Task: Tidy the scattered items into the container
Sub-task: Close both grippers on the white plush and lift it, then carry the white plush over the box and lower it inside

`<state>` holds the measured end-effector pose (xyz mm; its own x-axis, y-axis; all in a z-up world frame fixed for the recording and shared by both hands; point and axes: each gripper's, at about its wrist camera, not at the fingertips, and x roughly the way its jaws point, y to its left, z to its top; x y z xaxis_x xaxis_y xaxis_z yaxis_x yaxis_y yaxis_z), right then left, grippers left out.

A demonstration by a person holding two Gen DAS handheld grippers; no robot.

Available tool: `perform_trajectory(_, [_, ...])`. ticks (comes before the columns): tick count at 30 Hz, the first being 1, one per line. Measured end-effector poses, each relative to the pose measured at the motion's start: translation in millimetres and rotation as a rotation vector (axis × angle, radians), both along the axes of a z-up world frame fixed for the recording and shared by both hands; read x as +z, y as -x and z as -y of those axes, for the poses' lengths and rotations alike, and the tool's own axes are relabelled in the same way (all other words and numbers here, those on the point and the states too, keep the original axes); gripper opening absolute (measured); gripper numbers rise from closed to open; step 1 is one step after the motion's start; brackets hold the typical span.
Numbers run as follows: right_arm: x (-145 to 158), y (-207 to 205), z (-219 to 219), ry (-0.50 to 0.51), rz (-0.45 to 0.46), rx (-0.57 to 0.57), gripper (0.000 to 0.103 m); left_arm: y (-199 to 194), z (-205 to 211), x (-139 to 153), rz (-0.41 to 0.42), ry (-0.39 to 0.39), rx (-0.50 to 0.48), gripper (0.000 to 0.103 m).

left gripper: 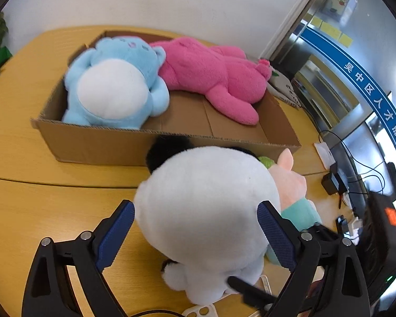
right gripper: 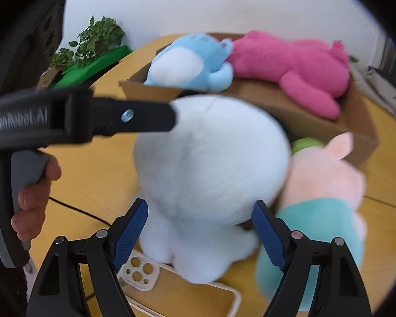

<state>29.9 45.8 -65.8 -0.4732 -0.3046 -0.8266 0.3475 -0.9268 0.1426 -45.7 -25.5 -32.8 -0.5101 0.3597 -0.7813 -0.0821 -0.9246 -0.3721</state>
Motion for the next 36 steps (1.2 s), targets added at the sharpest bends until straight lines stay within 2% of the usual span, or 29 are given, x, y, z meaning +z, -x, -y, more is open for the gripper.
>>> perform_trajectory(3, [-12.6, 3.2, 7.5, -0.027, -0.008, -0.012, 0.082, 4.9, -8.3, -13.8, 0.012, 0.003, -0.048, 0.098])
perform_trajectory(5, [-14.0, 4.4, 12.3, -0.031, -0.016, -0.016, 0.087, 3.8, -11.6, -18.1, 0.003, -0.003, -0.071, 0.098])
perform_trajectory(9, [-16.8, 2.3, 22.6, -0.053, -0.035, -0.006, 0.088, 0.1, -10.3, -17.8, -0.006, -0.017, -0.086, 0.089])
perform_trajectory(11, [-16.7, -1.6, 25.6, -0.035, -0.035, 0.014, 0.088, -2.7, -6.5, -16.9, -0.007, -0.018, -0.084, 0.086])
perform_trajectory(17, [-14.1, -10.6, 23.4, 0.102, 0.014, 0.071, 0.087, -26.2, 14.8, -12.8, 0.002, -0.036, -0.073, 0.079])
perform_trajectory(20, [-26.8, -0.9, 18.7, 0.119, 0.058, 0.022, 0.088, -27.2, 24.8, -16.5, 0.014, -0.063, -0.063, 0.079])
perform_trajectory(23, [-36.2, 7.4, 22.4, 0.121, 0.091, 0.028, 0.088, -25.2, 22.8, -18.2, 0.006, -0.042, -0.067, 0.079])
perform_trajectory(28, [-29.6, 5.1, 22.7, 0.108, 0.054, 0.034, 0.069, -25.4, 17.3, -14.4, -0.011, -0.025, -0.075, 0.071])
perform_trajectory(33, [-19.7, -1.2, 14.6, 0.140, 0.033, 0.033, 0.062, -32.8, 3.9, 3.5, -0.052, 0.014, -0.100, 0.065])
perform_trajectory(36, [-0.4, -5.3, 7.8, 0.149, -0.031, 0.028, 0.062, -38.8, -2.6, 29.4, -0.117, 0.029, -0.114, 0.065])
